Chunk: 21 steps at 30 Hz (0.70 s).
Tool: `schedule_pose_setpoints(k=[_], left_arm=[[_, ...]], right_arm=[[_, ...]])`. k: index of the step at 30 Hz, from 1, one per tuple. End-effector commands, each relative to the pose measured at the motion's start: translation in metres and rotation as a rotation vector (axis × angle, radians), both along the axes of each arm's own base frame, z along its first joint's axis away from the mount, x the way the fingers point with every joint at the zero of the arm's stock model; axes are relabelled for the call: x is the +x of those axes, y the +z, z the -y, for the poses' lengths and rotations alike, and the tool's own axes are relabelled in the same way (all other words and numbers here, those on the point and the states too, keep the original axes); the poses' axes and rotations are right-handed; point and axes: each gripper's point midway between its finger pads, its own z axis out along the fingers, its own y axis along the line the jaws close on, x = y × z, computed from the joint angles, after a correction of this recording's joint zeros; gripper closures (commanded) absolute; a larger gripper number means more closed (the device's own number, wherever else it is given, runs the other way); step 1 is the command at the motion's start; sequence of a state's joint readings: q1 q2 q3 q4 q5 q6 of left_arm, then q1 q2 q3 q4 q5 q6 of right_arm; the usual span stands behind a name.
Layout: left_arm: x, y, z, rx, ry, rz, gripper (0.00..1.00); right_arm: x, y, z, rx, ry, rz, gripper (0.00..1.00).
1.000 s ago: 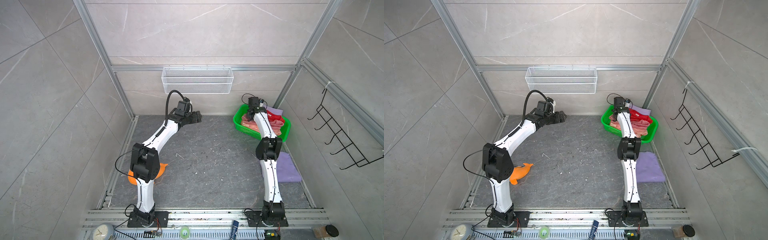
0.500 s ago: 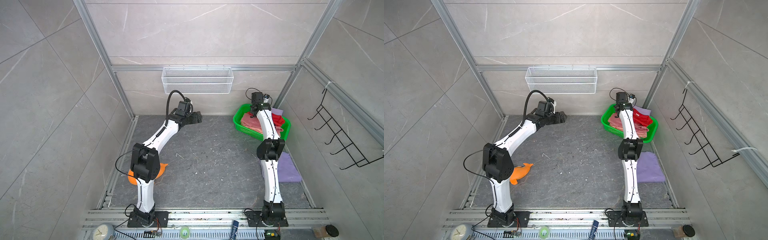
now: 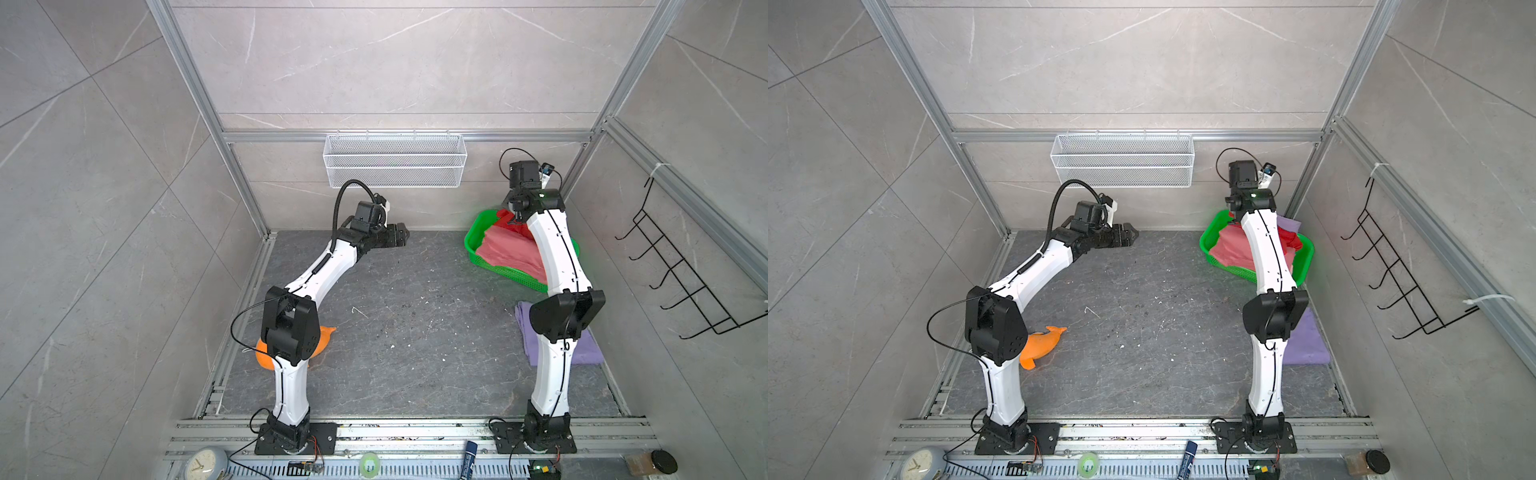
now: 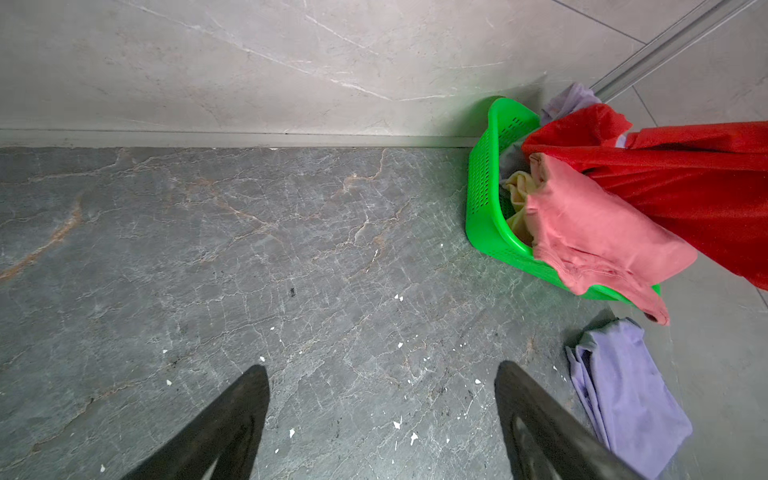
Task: Fold and stack the t-shirts
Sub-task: 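Grasp the red t-shirt in the basket with the right gripper, then pull the red t-shirt out and drop it on the table center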
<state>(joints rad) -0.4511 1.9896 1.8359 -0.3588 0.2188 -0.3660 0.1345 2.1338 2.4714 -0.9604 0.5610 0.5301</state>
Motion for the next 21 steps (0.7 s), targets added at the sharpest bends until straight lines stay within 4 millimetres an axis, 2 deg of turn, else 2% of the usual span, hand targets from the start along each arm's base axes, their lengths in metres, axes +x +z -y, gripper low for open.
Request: schedule_pose_setpoints(k=[1,5,7,10,12,14,17,21], left_arm=[[-0.007,0.039,0.002,-0.057,-0.057,0.090,0.12],[-0.005,0.047,-0.007,-0.100,-0.052,0.102,0.12],[-0.003,0.051,-0.015,-0.118,-0.038,0.105,0.12],[-0.001,0.056,-0.032,-0.139,-0.014,0.113,0.13],[0.002,0.057,-0.045,-0.137,0.011,0.114,0.13],[0.003,0.059,-0.059,-0.132,0.032,0.118,0.12],[0.002,0.057,-0.078,-0.112,0.068,0.113,0.13],[-0.002,0.050,-0.096,-0.083,0.100,0.081,0.13]], right_arm=[[-0.025,0.070,-0.051,0.020,0.131,0.161,1.00],[-0.053,0.098,-0.119,0.072,0.322,0.215,1.00],[-0.066,0.100,-0.153,0.129,0.412,0.226,1.00],[-0.085,0.087,-0.210,0.223,0.567,0.229,1.00],[-0.098,0.067,-0.233,0.281,0.600,0.202,1.00],[-0.106,0.041,-0.246,0.333,0.611,0.161,1.00],[-0.117,-0.017,-0.258,0.386,0.593,0.045,1.00],[-0.124,-0.084,-0.275,0.282,0.600,-0.078,1.00]])
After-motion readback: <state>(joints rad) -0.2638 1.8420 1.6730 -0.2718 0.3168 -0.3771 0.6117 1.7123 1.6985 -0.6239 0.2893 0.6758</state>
